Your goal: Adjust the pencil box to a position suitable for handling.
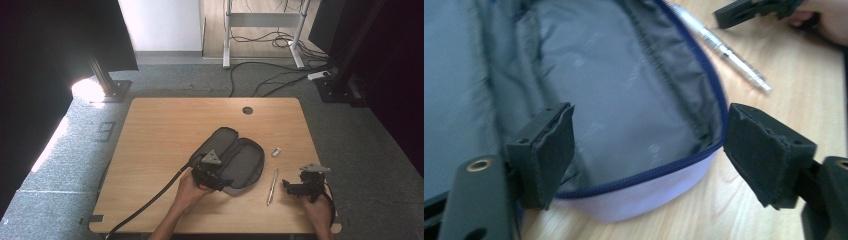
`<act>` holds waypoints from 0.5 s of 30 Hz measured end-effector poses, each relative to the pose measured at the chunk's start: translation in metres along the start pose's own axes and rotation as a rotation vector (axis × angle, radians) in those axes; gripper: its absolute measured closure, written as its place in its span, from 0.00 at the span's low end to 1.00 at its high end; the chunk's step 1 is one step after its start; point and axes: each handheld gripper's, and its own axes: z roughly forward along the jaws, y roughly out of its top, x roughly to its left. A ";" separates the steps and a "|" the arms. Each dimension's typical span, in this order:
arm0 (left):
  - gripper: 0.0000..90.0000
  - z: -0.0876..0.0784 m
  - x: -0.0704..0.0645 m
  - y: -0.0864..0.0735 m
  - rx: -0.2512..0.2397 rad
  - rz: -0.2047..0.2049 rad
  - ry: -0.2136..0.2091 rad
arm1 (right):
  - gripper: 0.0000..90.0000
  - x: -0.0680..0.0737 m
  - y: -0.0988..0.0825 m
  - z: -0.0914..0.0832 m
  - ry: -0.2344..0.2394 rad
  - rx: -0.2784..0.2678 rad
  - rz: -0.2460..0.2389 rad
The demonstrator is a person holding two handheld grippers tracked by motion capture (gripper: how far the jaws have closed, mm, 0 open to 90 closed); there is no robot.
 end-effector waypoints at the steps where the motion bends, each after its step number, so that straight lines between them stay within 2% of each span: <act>1: 0.21 -0.001 0.001 -0.002 -0.001 -0.004 0.010 | 0.00 0.000 0.000 0.000 0.000 0.000 0.000; 3: 0.18 -0.003 0.004 -0.004 0.002 -0.007 0.034 | 0.00 0.000 0.000 0.000 0.000 0.000 0.000; 9: 0.16 -0.011 0.011 -0.009 -0.005 -0.020 0.063 | 0.00 0.000 0.000 0.000 0.000 0.000 0.000; 15: 0.14 -0.021 0.020 -0.014 -0.013 -0.055 0.102 | 0.00 0.000 0.000 0.000 0.000 0.000 0.001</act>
